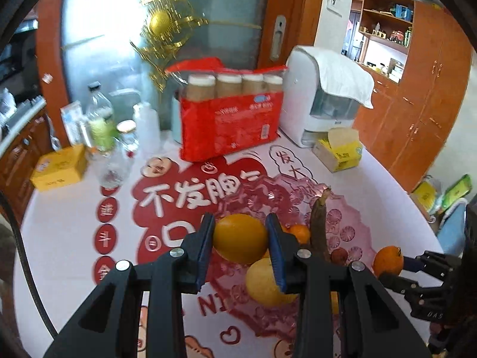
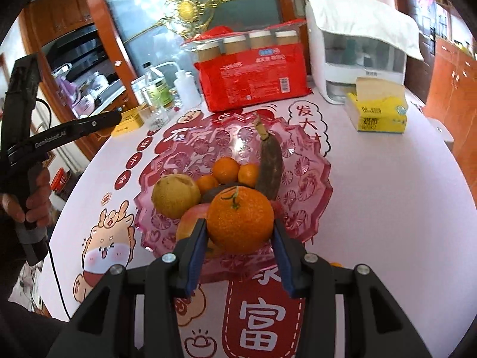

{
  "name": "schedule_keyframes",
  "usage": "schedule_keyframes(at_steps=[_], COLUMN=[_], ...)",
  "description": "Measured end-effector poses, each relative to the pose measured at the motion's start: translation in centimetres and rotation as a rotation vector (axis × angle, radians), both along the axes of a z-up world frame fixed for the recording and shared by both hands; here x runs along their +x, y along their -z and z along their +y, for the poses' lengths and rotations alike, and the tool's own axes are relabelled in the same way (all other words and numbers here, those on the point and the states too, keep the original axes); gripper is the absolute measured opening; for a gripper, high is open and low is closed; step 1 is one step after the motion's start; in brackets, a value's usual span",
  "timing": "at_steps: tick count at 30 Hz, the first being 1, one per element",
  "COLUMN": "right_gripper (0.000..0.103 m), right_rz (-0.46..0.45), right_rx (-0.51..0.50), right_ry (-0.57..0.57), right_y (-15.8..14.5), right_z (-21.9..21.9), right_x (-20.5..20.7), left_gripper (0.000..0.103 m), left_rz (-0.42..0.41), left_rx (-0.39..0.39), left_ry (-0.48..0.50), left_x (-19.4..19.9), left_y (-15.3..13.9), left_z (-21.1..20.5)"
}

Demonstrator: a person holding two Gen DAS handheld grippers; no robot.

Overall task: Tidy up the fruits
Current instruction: 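Carry the tangerine and orange into the pink bowl and open both tools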

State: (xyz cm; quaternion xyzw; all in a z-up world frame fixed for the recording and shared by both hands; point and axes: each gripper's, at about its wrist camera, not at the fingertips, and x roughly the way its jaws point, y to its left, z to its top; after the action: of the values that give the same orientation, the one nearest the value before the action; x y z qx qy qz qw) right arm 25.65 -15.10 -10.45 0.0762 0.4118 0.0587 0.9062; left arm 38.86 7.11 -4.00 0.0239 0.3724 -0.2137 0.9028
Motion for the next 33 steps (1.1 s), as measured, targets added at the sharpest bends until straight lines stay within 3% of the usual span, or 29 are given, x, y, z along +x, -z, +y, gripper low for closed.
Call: schedule_keyframes(at_steps=[12,15,23,33], right_gripper=[0.044,0.044,0.052,0.055], right_rz=[0.072,0.101,0.053,0.030], right_rx=[0.025,0.022,0.052,0.124], right_ry=[0.079,0.097,0.131,0.147], right_y=[2.0,2.1,0.0,-1.3], right_z=[0.5,0.5,-0.4,-2.0], right_x=[1.5,1.7,-0.2,-4.1], left_gripper=[0.034,0.054,0.071,0.073], left_rz=[0.103,0.116,0.088,0.123], left_rx=[0.018,-0.002,-0.046,-0.058], left_ry=[0.065,0.066,0.041,-0.009], left_x=[3.2,3.1,0.1,-6.2], left_y=[3.9,3.9,1.2,0.6], left_z=[-2.0,-2.1,-1.2,-0.8])
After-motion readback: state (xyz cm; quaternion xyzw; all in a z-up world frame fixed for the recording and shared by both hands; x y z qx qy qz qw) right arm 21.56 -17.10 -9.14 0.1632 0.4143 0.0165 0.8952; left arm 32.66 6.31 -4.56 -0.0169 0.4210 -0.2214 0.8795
